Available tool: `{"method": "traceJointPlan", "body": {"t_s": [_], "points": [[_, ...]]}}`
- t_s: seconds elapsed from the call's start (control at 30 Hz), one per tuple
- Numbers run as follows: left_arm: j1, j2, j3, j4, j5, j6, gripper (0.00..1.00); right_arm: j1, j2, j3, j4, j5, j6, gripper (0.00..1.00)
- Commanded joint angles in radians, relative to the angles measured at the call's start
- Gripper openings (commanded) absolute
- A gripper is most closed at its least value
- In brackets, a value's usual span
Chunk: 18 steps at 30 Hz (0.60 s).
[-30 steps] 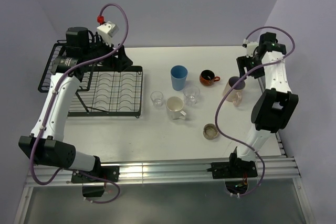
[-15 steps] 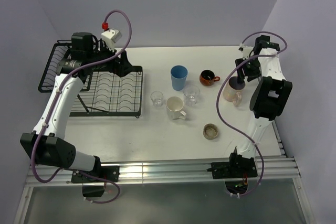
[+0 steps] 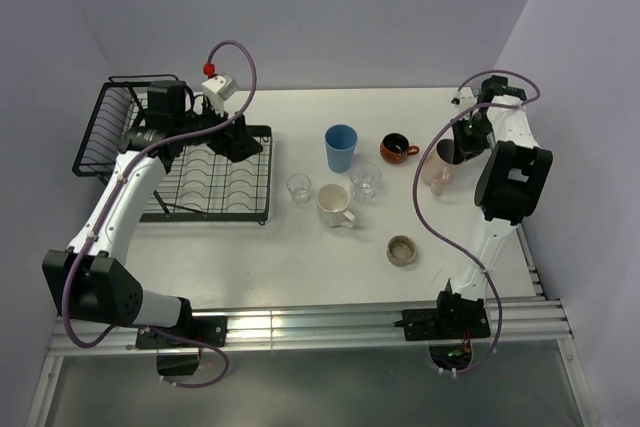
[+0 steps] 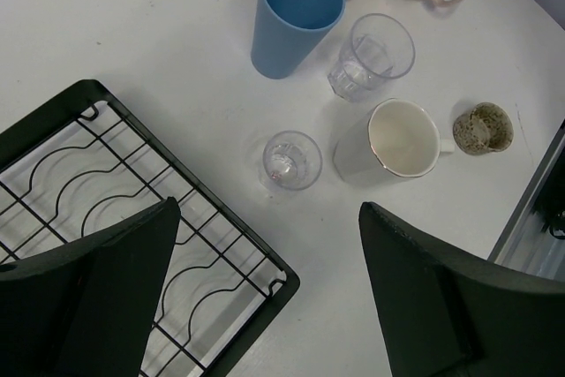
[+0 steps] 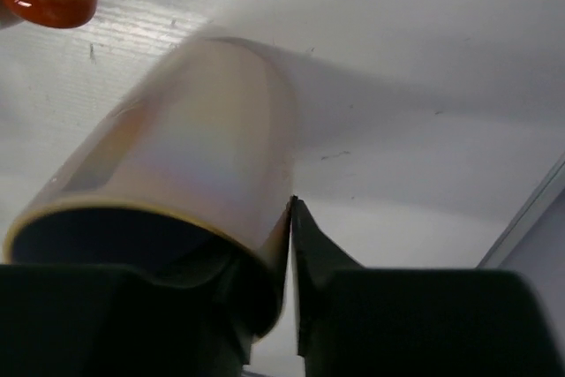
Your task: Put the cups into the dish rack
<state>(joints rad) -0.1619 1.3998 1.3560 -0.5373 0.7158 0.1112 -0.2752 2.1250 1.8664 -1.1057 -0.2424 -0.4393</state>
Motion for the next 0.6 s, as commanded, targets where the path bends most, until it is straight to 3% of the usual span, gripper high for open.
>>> {"method": "traceJointPlan", "body": {"t_s": [0.0, 0.03, 0.23, 0.43, 0.57], "points": [[-0.005, -0.071, -0.037, 0.086, 0.057, 0.002, 0.90, 0.004, 0.001, -0.042, 0.049, -0.043, 0.040, 0.16], [-0.005, -0.076, -0.046, 0.092, 0.059, 0.008, 0.90, 0.004, -0.002, -0.047, 0.052, -0.058, 0.047, 0.00], [-0.007, -0.101, -0.093, 0.096, 0.070, 0.041, 0.88, -0.019, -0.077, -0.093, 0.078, -0.149, 0.096, 0.00], [-0.005, -0.142, -0.121, 0.086, 0.082, 0.133, 0.88, -0.062, -0.180, 0.020, -0.019, -0.386, 0.120, 0.00], [-0.005, -0.203, -0.173, 0.137, 0.120, 0.223, 0.80, -0.061, -0.269, 0.059, -0.051, -0.585, 0.143, 0.00]]}}
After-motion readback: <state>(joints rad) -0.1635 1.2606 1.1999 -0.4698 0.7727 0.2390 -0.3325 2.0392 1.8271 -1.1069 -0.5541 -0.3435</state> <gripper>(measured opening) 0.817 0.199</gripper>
